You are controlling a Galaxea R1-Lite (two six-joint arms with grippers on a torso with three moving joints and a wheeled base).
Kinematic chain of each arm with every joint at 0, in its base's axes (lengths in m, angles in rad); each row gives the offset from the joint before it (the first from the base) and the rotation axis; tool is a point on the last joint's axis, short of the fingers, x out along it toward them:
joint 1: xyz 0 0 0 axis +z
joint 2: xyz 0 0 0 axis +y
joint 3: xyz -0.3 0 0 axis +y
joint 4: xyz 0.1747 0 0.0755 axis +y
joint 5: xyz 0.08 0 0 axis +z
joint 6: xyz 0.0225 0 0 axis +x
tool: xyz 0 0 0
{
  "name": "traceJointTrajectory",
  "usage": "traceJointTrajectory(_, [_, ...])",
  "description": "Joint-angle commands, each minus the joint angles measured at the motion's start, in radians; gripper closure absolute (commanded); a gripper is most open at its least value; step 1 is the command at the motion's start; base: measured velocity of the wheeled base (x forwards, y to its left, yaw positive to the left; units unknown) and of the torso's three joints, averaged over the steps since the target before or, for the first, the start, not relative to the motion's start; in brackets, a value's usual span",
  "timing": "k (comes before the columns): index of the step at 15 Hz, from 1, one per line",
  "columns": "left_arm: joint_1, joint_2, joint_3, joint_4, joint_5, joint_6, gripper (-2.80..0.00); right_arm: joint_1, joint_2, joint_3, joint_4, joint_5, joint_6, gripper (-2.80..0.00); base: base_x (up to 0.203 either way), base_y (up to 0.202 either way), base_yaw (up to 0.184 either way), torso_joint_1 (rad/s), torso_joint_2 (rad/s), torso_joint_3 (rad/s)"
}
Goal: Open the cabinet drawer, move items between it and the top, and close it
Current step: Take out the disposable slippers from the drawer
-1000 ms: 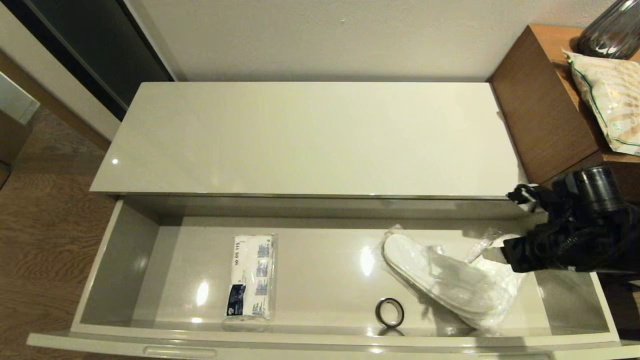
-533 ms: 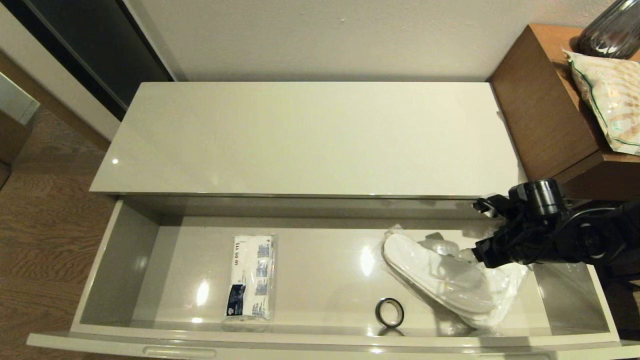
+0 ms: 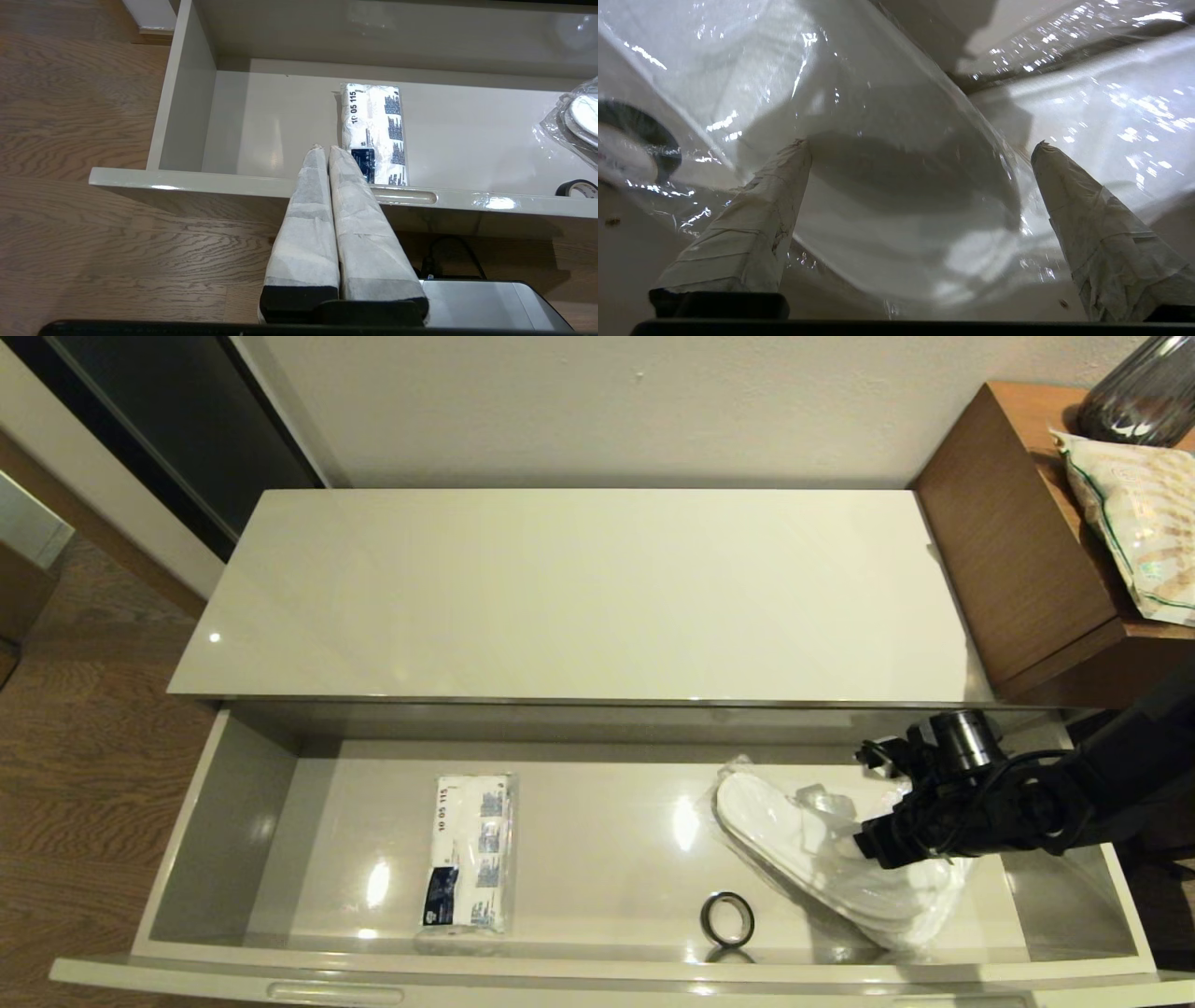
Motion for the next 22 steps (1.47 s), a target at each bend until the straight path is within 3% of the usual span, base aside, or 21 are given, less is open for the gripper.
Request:
traceJointTrajectory(1, [0.0, 0.0, 0.0, -0.001, 0.0, -0.001, 0.0, 0.005, 0.074, 0.004, -0.073, 0.0, 0.023, -2.8, 0.0, 0.0, 0.0, 0.0, 0.0, 0.0])
traceJointTrajectory(4, [0.0, 0.0, 0.0, -0.001, 0.0, -0.001, 0.0, 0.004, 0.121, 0.029, -0.152, 0.0, 0.029, -2.8, 0.0, 0.0, 0.0, 0.0, 0.0, 0.0])
traceJointTrajectory(17, [0.0, 0.0, 0.0, -0.001, 0.0, -0.001, 0.0, 0.015, 0.101, 0.072, -0.159, 0.003, 0.073, -2.8, 0.0, 0.0, 0.0, 0.0, 0.0, 0.0])
traceJointTrajectory(22, [0.0, 0.0, 0.0, -0.001, 0.0, -0.001, 0.0, 0.09, -0.004, 0.162, -0.168, 0.013, 0.059, -2.8, 0.0, 0.0, 0.0, 0.0, 0.0, 0.0])
